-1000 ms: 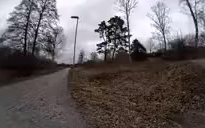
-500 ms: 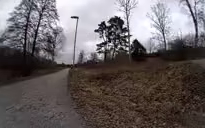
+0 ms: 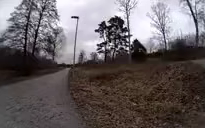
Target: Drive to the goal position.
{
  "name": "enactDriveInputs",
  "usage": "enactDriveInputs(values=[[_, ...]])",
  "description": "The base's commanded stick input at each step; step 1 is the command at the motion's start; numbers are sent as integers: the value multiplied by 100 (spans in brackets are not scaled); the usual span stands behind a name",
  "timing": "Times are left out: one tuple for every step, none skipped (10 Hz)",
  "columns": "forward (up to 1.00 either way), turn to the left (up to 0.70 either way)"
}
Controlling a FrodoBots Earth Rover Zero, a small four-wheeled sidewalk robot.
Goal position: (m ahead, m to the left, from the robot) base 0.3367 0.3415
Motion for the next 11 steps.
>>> enactDriveInputs(values=[[0, 70], [0, 70], [0, 70], [0, 70], [0, 70], [0, 70], [0, 70], [0, 70], [0, 70], [0, 70], [0, 70]])
